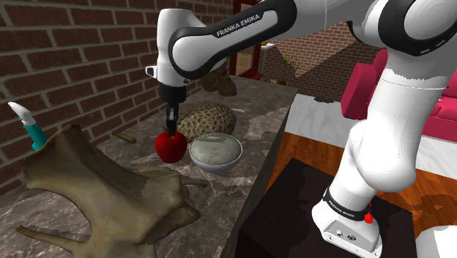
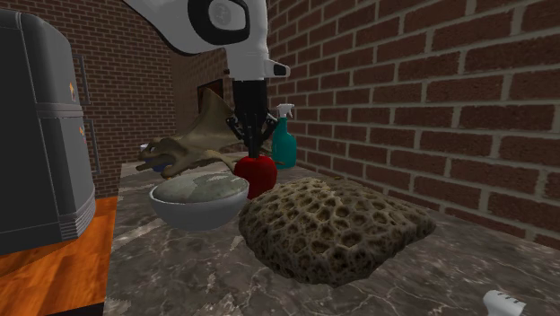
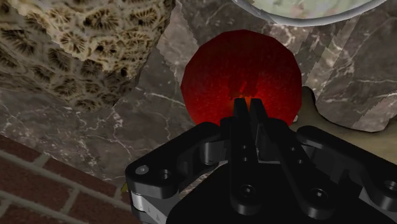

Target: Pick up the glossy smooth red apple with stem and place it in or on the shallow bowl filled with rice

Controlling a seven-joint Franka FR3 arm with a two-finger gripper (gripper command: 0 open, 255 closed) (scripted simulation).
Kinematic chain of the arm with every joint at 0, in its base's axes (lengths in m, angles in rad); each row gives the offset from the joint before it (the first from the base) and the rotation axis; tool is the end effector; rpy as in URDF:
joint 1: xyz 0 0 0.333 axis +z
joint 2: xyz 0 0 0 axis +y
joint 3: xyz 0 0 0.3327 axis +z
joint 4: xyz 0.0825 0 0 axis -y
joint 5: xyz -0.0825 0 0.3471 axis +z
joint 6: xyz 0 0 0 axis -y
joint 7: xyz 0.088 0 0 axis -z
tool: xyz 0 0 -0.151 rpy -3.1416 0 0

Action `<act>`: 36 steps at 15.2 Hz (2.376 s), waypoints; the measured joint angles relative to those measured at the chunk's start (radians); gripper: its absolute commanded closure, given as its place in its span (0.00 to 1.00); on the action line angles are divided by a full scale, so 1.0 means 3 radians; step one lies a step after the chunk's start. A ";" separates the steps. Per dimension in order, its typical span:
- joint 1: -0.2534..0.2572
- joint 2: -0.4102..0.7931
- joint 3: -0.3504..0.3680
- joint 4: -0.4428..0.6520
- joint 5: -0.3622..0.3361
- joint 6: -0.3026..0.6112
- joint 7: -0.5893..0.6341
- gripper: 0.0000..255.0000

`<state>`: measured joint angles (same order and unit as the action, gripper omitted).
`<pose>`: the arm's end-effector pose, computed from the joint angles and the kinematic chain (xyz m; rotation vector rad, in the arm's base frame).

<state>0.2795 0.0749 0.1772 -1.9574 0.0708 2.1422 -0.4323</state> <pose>0.4997 0.2499 0.4384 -2.7868 -1.2660 -0.1684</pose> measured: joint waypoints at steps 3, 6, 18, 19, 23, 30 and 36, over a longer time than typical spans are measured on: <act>0.0000 0.0000 0.0000 0.0000 0.0000 0.0000 0.0000 1.00; -0.0001 -0.0010 0.0000 0.0044 0.0000 -0.0055 0.0003 1.00; -0.0008 -0.0120 -0.0005 0.0435 0.0005 -0.0553 0.0023 1.00; -0.0007 -0.0129 -0.0004 0.0472 0.0005 -0.0599 0.0028 1.00; -0.0007 -0.0130 -0.0004 0.0646 0.0000 -0.0774 0.0042 1.00; -0.0010 -0.0117 -0.0007 0.0967 -0.0008 -0.1081 0.0059 1.00; -0.0005 -0.0061 -0.0003 0.1319 -0.0023 -0.1377 0.0087 1.00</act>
<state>0.2779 0.0566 0.1763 -1.5616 0.0639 1.7291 -0.4061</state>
